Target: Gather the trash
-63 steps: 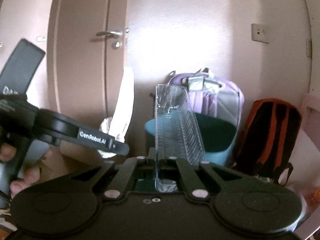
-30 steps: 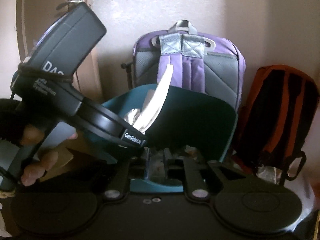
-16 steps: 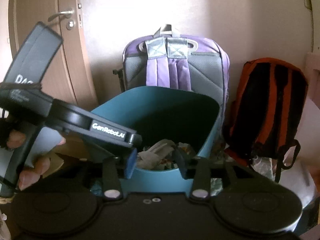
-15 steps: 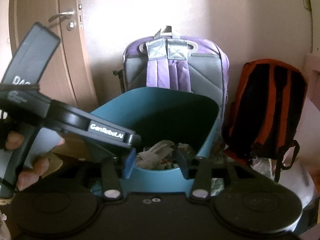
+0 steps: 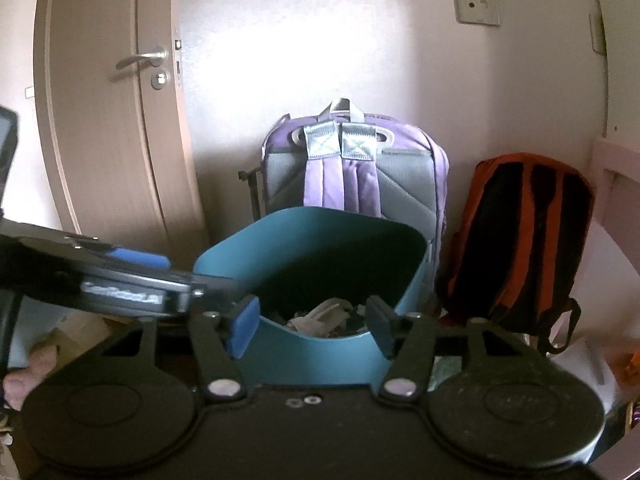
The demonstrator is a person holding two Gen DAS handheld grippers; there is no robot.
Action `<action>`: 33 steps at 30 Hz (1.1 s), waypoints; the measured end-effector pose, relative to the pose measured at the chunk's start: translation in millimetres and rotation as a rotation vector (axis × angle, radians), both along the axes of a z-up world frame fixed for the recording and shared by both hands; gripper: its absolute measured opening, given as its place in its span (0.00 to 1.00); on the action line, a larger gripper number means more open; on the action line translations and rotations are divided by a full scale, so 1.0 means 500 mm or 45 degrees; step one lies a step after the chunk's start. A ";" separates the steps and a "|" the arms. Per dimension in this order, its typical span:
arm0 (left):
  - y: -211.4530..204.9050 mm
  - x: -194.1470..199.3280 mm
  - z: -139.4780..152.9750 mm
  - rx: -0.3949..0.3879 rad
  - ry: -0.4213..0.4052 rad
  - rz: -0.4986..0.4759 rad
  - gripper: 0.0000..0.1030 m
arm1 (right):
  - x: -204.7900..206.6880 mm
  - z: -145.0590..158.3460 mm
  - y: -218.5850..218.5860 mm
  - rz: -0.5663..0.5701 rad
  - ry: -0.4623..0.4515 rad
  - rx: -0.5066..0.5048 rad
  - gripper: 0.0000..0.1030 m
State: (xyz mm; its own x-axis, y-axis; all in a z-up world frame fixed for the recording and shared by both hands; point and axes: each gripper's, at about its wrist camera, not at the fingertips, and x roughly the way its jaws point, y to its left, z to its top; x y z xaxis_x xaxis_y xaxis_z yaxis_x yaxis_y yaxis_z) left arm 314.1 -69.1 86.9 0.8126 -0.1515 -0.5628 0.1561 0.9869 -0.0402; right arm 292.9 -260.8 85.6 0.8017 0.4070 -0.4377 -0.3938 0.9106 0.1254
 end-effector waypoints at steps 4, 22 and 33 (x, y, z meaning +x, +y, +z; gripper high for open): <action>0.009 -0.039 0.010 -0.011 -0.047 -0.009 0.84 | -0.016 0.005 -0.005 -0.020 -0.014 0.001 0.60; 0.016 -0.165 0.008 -0.052 -0.164 -0.026 1.00 | -0.103 0.013 -0.022 -0.055 -0.053 0.129 0.65; 0.009 -0.206 0.014 -0.038 -0.183 -0.013 1.00 | -0.135 0.020 -0.029 -0.052 -0.077 0.125 0.66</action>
